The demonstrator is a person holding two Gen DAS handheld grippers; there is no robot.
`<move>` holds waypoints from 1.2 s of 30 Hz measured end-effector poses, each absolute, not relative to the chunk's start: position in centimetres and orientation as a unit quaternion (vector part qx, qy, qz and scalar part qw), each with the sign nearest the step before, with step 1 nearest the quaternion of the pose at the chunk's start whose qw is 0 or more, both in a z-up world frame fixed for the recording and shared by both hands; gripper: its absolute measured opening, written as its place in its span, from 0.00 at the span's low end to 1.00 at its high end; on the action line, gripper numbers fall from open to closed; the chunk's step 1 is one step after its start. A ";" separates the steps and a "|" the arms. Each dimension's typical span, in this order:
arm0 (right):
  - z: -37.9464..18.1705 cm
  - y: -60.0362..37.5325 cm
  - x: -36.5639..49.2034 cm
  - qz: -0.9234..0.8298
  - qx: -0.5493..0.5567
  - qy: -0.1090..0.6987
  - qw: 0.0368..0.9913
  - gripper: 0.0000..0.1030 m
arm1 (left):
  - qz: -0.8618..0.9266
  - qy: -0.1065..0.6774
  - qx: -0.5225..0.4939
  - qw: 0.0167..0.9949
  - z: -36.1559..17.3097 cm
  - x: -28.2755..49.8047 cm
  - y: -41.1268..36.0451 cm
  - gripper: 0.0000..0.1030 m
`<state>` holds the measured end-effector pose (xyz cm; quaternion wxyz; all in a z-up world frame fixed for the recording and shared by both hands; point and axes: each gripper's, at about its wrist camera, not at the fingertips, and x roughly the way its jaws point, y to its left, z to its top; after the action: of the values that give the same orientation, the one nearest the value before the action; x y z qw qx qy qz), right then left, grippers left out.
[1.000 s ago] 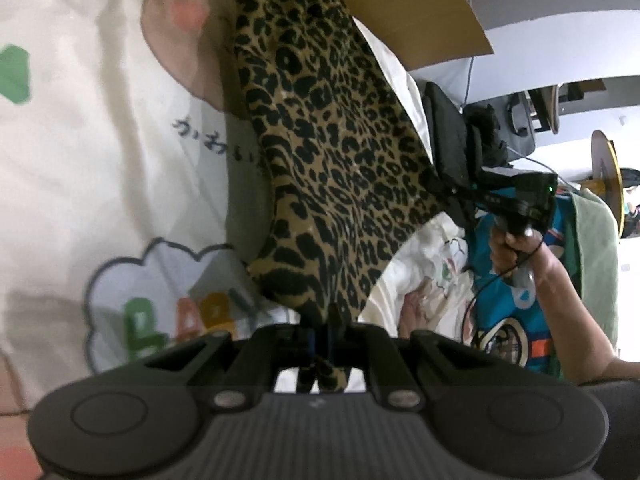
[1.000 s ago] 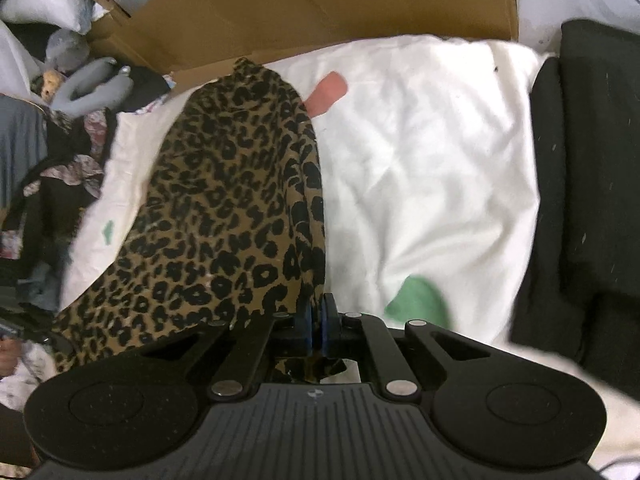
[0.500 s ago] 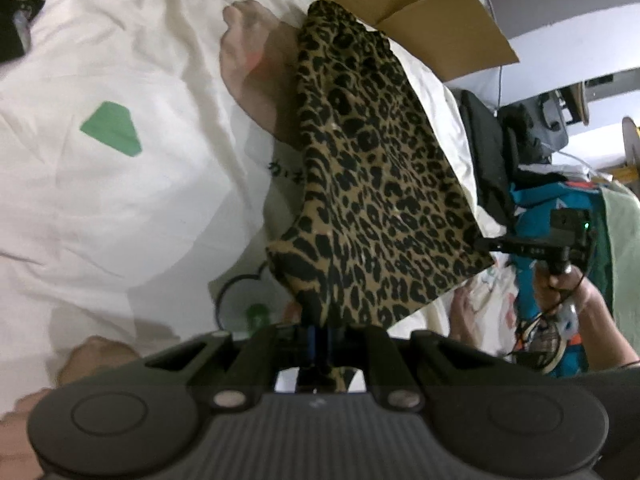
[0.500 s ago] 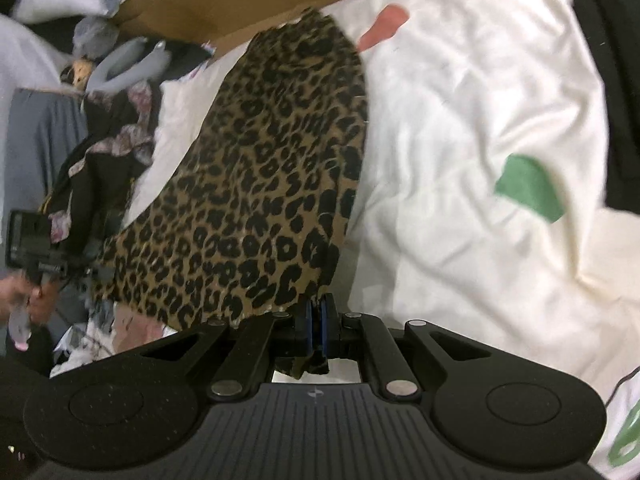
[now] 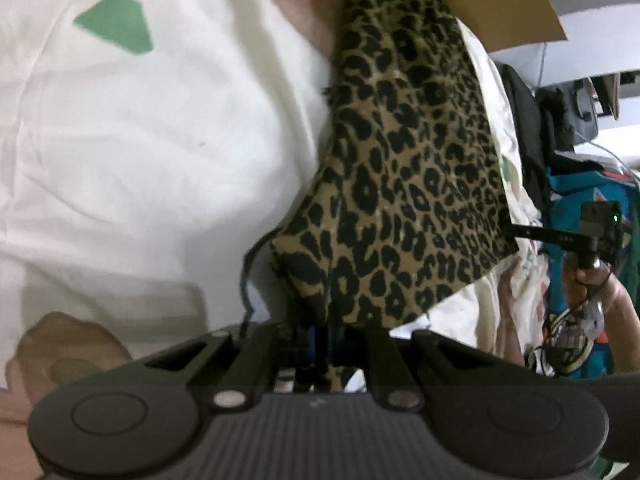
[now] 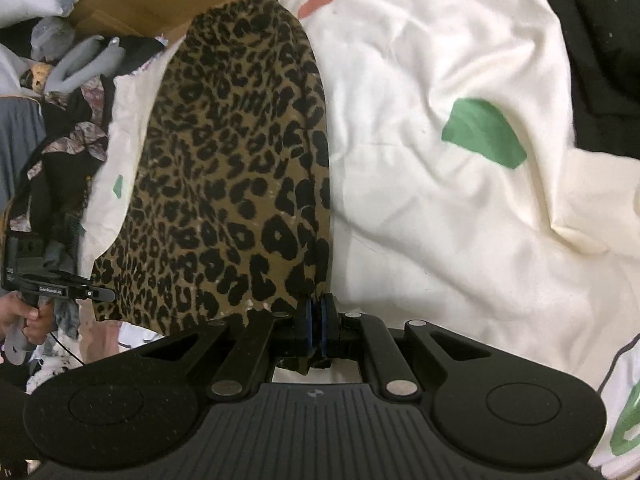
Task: Fold clothes
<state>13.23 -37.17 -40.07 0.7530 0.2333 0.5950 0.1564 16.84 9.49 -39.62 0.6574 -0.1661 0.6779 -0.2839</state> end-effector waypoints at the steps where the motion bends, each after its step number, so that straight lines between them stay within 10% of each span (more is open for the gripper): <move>1: -40.2 -37.0 13.3 0.157 0.230 0.595 0.754 0.02 | -0.282 0.679 -0.171 0.656 -39.8 16.8 9.6 0.07; 7: -40.6 -37.5 13.3 0.163 0.238 0.589 0.755 0.06 | -0.269 0.675 -0.191 0.660 -40.2 16.6 10.7 0.25; 11: -41.1 -37.4 13.2 0.167 0.233 0.588 0.756 0.33 | -0.269 0.660 -0.230 0.662 -40.9 16.5 12.1 0.31; 15: -41.6 -37.1 13.4 0.177 0.237 0.585 0.756 0.37 | -0.272 0.642 -0.271 0.664 -42.0 16.2 13.2 0.31; 28: -43.3 -37.7 13.9 0.205 0.292 0.575 0.736 0.37 | -0.307 0.640 -0.320 0.627 -43.9 15.6 13.3 0.21; 31: -43.3 -37.6 13.9 0.210 0.294 0.577 0.733 0.07 | -0.299 0.644 -0.322 0.626 -44.0 15.5 13.3 0.08; 36: -42.4 -37.6 13.8 0.214 0.293 0.574 0.735 0.04 | -0.315 0.635 -0.314 0.632 -42.1 15.5 13.3 0.06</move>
<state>13.79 -37.55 -42.45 0.7345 0.2927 0.5737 0.2136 15.49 13.30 -42.08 0.6315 -0.3138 0.6353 -0.3148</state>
